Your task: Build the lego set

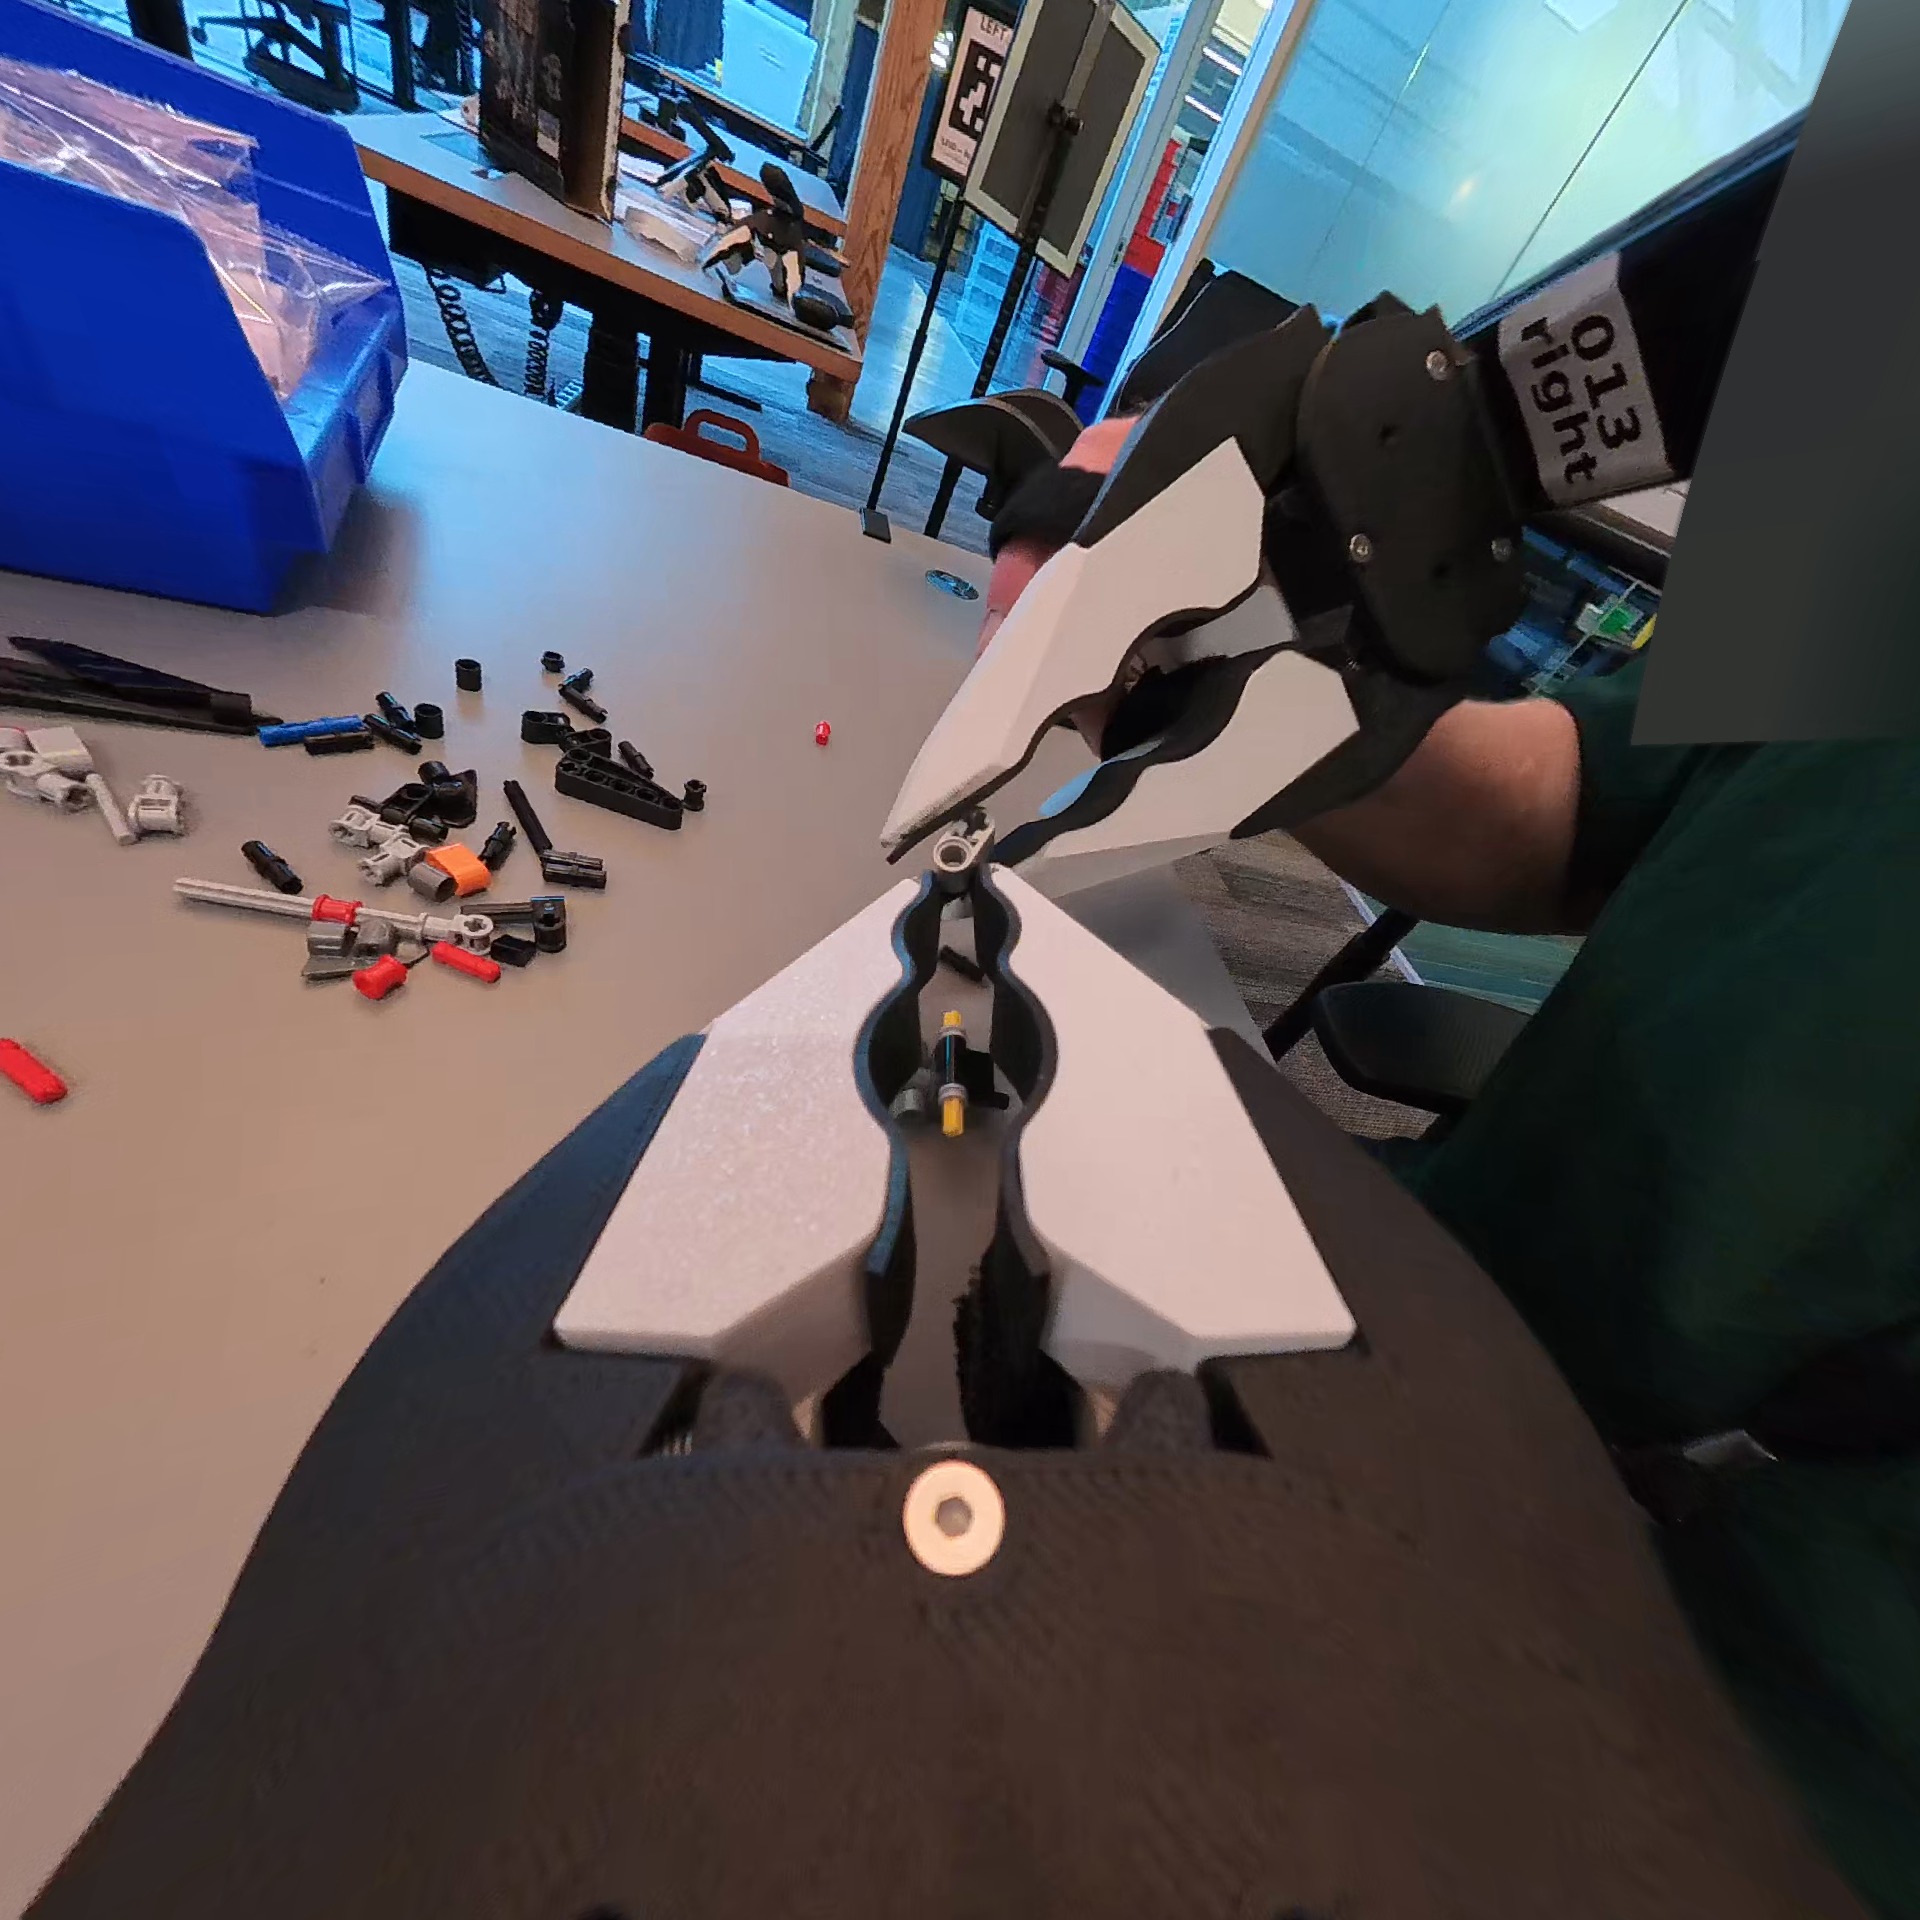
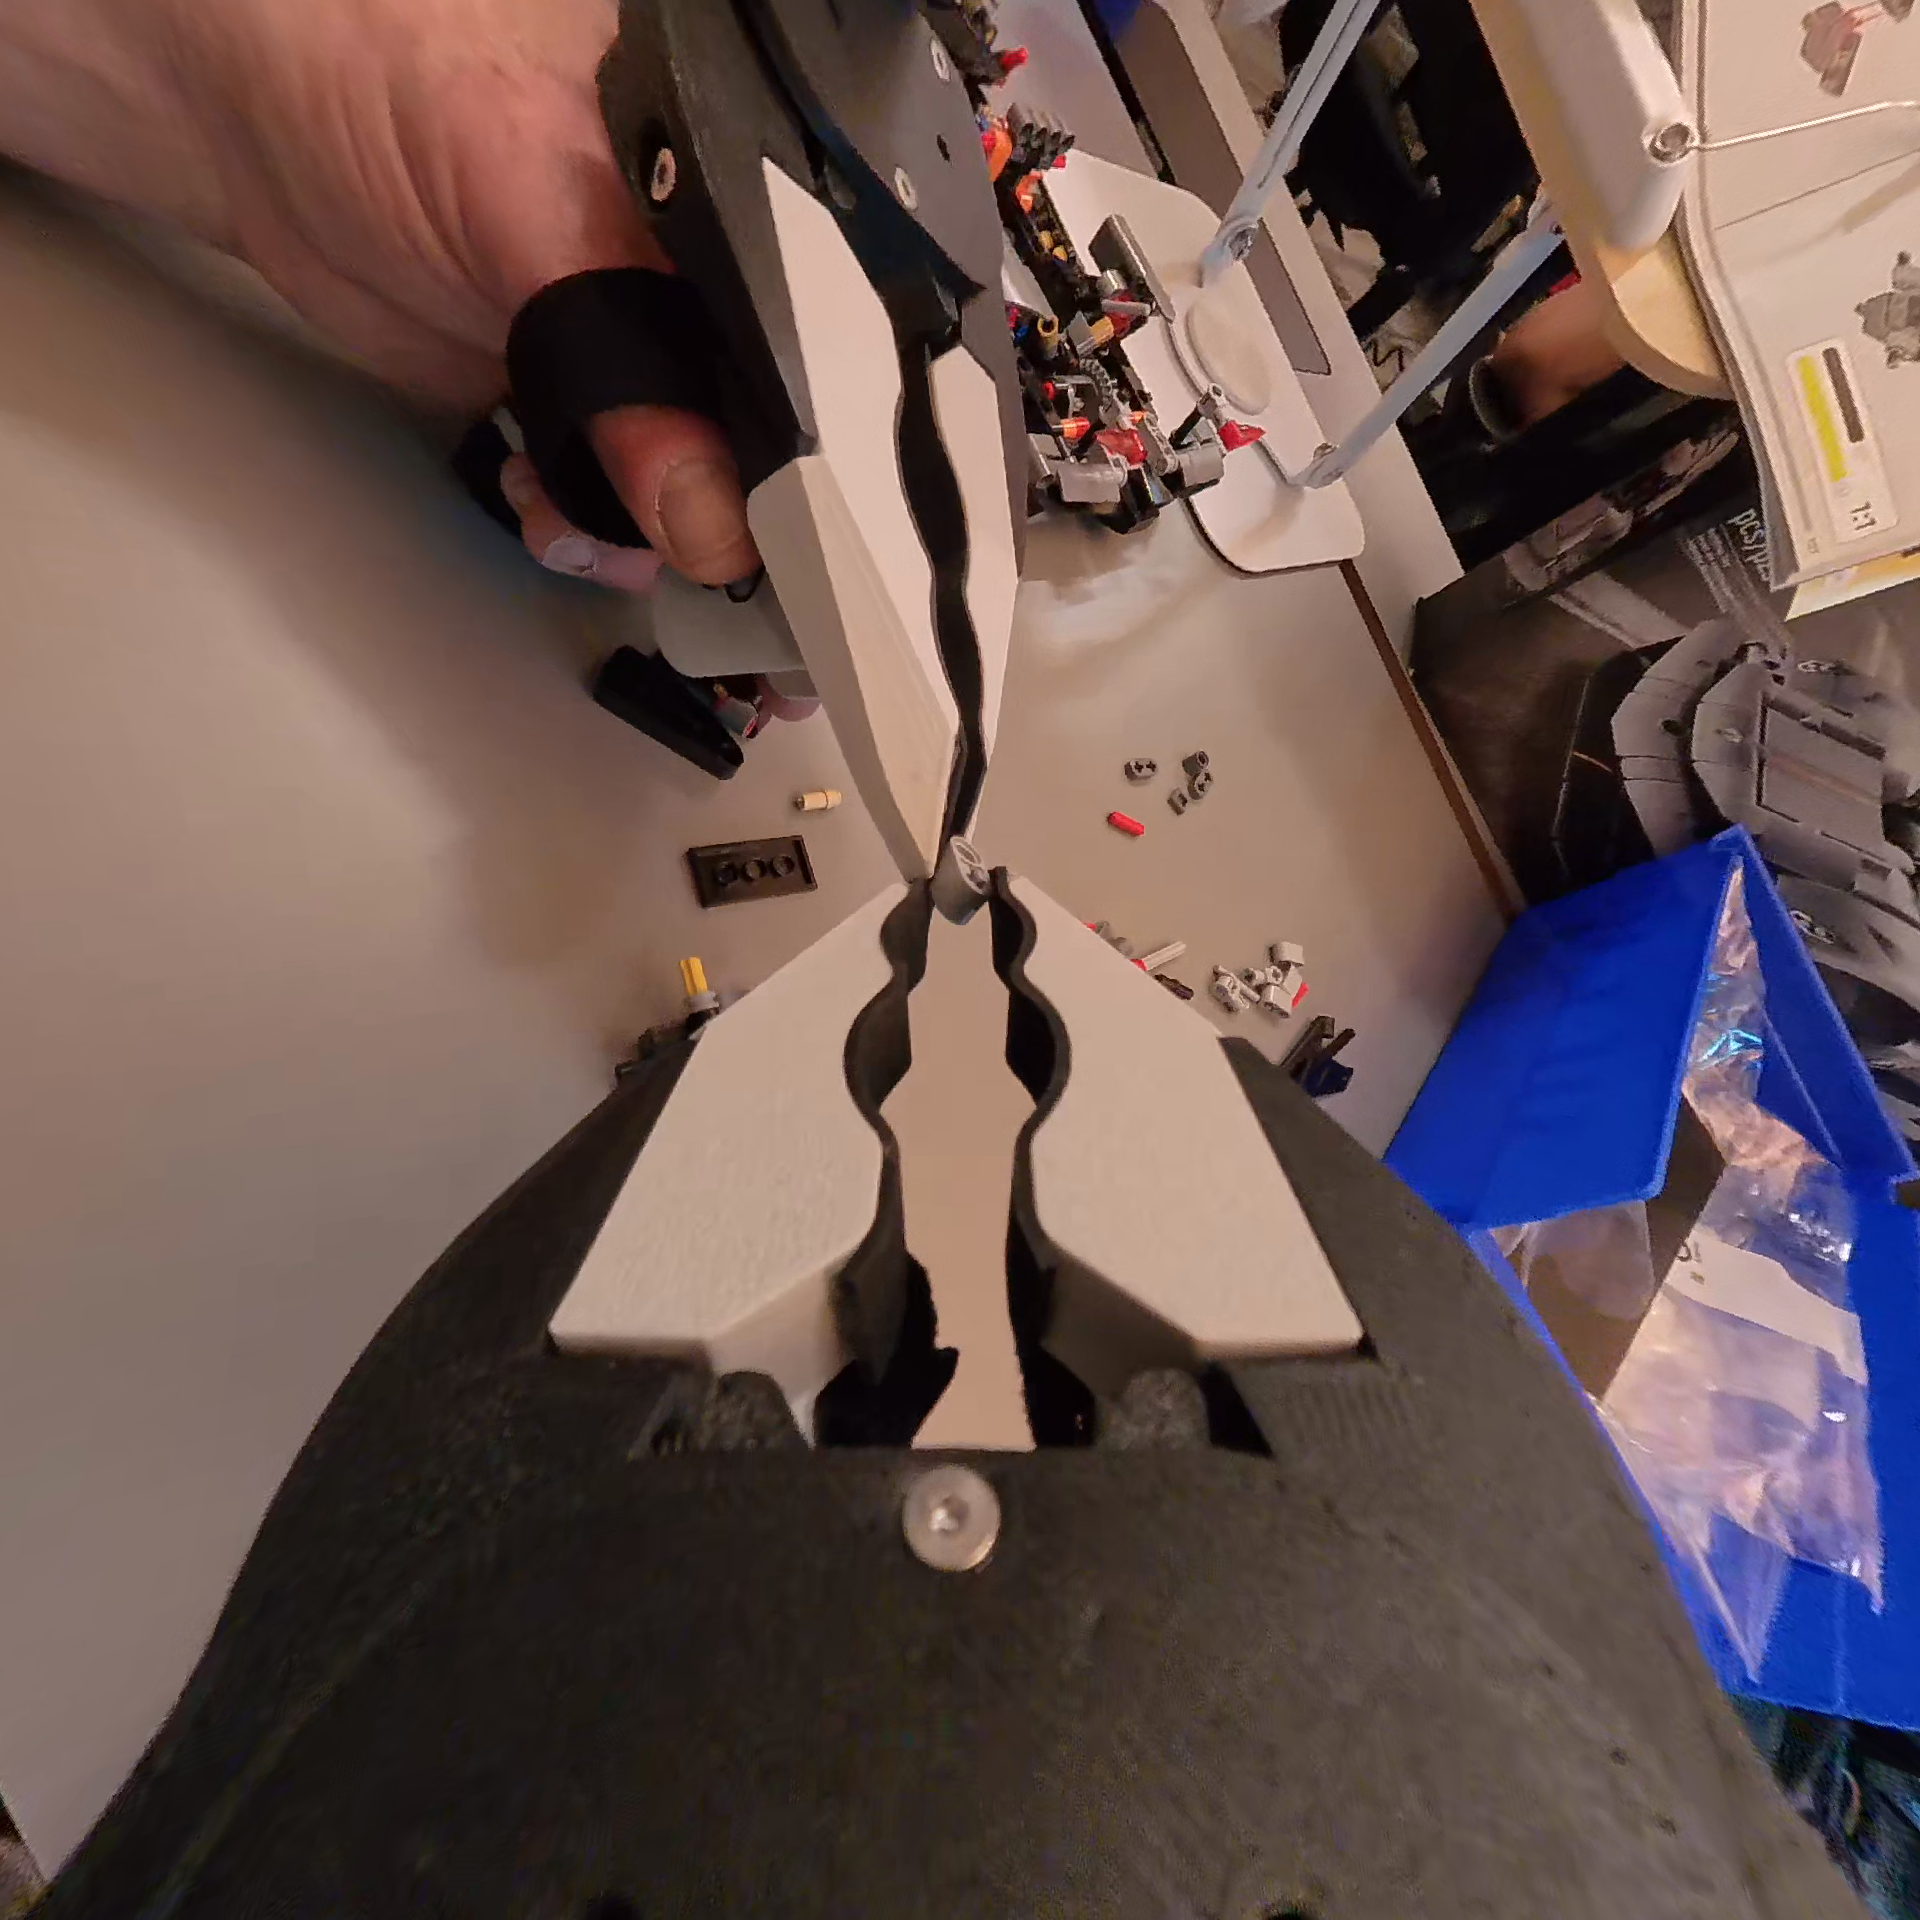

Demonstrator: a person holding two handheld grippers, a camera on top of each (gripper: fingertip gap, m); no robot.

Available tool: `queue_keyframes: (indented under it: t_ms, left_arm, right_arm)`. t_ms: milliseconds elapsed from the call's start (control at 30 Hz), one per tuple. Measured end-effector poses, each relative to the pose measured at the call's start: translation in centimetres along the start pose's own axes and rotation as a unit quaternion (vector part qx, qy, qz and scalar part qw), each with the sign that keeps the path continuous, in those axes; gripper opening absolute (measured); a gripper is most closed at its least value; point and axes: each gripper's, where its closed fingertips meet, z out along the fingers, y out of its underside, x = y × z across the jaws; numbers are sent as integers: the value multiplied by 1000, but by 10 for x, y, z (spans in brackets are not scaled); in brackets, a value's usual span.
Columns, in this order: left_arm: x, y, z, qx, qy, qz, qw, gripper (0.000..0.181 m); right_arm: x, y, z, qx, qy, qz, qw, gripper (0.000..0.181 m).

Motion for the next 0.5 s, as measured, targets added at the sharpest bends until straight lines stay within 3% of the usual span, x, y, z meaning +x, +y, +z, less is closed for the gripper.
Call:
queue_keyframes:
  t_ms: [33,500]
  left_arm:
    - [0,0,0,0,0,0,1000,4]
    - [3,0,1,-2,4,19,1000,3]
  right_arm:
    - [-1,0,-1,4,-5,5,1000,10]
    - [-1,0,-3,22,-46,61,997,15]
